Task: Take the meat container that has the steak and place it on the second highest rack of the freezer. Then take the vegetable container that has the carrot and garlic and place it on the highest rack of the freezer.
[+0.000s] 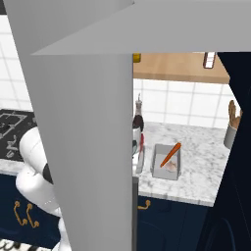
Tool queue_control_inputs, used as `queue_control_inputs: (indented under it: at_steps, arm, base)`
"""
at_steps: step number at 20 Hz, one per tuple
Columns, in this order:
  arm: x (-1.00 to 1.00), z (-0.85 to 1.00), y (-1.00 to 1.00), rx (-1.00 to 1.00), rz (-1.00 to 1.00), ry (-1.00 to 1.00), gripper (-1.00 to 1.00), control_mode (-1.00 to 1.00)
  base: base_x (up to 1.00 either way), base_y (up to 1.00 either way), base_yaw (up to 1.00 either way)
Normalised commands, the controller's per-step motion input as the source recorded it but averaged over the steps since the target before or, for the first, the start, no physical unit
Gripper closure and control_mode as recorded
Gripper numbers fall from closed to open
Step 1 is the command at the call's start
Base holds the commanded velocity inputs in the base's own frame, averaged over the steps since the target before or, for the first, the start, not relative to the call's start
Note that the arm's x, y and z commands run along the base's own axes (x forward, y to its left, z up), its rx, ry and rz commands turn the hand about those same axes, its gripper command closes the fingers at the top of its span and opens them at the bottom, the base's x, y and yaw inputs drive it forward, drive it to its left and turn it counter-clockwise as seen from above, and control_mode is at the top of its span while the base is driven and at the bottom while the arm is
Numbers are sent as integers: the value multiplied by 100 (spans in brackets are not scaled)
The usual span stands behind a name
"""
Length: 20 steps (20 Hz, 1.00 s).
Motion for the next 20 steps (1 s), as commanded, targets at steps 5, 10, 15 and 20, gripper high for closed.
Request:
queue_control_inputs:
  at_steps: [5,10,15,20]
  arm:
    - [-5,92,26,2,-5,-9,100,-100]
    - [-36,83,66,0,-16,-7,100,-100]
    - [-45,78,98,0,-11,-5,100,-100]
    - [-35,75,77,0,-3,-5,100,-100]
  base:
    - [0,0,0]
    - [0,0,0]
    - [0,0,0]
    - [0,0,0]
